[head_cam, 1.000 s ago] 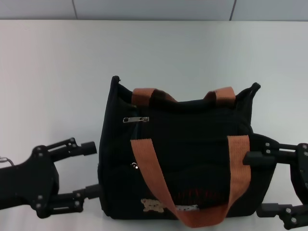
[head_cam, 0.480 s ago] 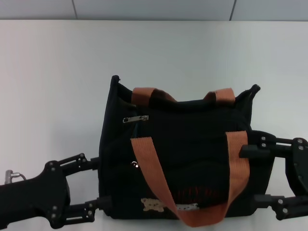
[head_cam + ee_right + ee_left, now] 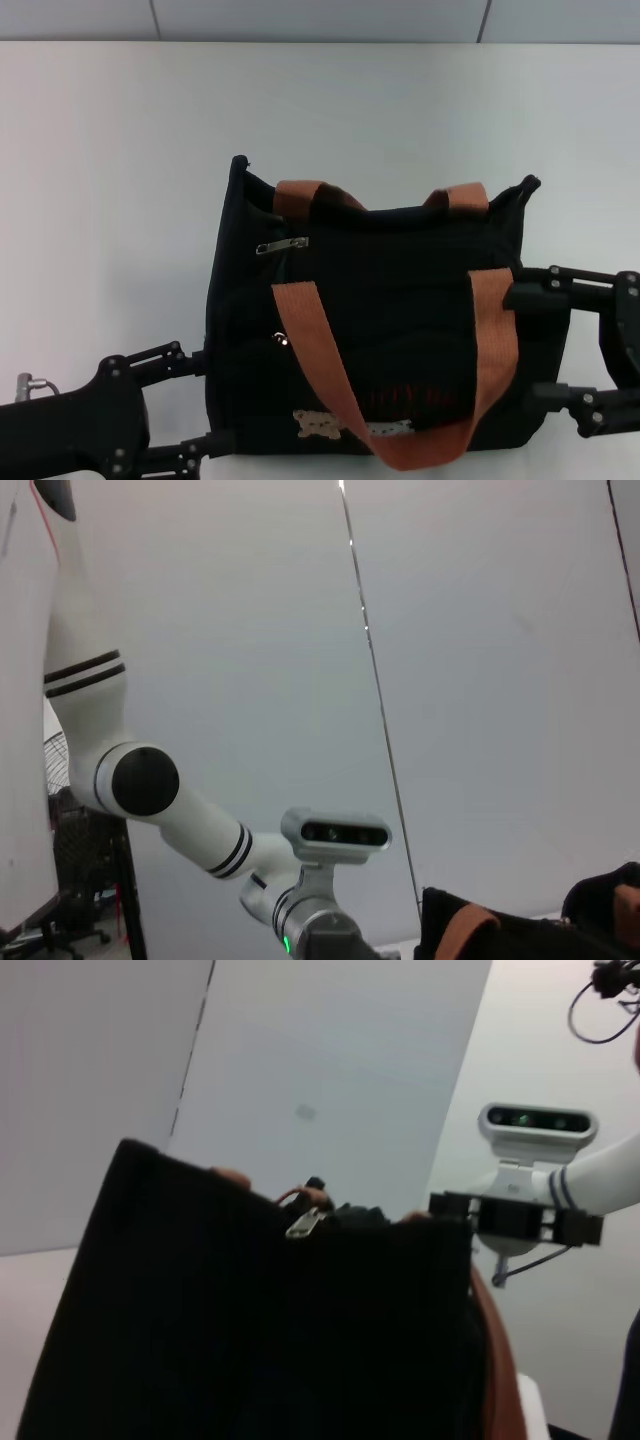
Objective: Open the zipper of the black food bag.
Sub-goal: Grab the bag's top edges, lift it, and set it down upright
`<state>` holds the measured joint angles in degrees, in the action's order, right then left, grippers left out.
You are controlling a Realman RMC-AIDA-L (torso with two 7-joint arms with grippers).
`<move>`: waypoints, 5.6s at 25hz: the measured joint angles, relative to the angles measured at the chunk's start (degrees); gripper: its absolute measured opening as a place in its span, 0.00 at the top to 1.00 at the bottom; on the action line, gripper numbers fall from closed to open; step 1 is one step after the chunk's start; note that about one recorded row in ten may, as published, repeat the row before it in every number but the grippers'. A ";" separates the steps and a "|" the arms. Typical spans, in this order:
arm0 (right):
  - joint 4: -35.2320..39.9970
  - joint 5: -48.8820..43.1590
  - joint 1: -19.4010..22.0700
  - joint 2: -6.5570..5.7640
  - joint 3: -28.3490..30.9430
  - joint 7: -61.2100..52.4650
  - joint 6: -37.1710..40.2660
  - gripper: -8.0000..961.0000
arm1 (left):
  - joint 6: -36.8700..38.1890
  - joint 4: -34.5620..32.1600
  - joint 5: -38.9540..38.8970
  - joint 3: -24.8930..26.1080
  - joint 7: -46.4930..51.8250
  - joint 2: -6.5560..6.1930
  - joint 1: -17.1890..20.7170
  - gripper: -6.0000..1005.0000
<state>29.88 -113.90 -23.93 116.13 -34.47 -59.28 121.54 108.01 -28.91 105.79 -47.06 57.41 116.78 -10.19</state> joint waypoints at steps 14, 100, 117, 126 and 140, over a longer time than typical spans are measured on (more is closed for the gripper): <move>-0.09 0.02 -1.11 0.33 0.86 -0.42 -0.27 0.18 | -7.72 4.21 1.14 0.00 -4.87 1.82 -1.19 0.20; -4.56 2.29 0.30 2.00 10.57 -0.53 -1.72 0.18 | 5.62 -54.73 12.62 10.11 5.83 -2.59 -16.24 0.92; -5.35 1.01 -3.17 2.90 0.17 -0.91 -3.31 0.18 | 6.05 -63.33 17.13 5.89 16.93 -3.68 -21.23 0.92; -16.90 1.04 -13.08 3.31 -2.89 -4.07 -22.53 0.18 | 5.96 -65.72 14.59 7.43 17.29 -2.04 -21.98 0.92; -20.11 2.06 -19.50 3.27 -2.08 -7.37 -31.90 0.18 | 5.87 -63.78 11.22 4.91 16.42 0.30 -19.35 0.92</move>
<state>9.77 -111.83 -43.43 119.40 -36.55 -66.65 89.64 113.89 -92.68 117.01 -42.16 73.84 117.08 -29.54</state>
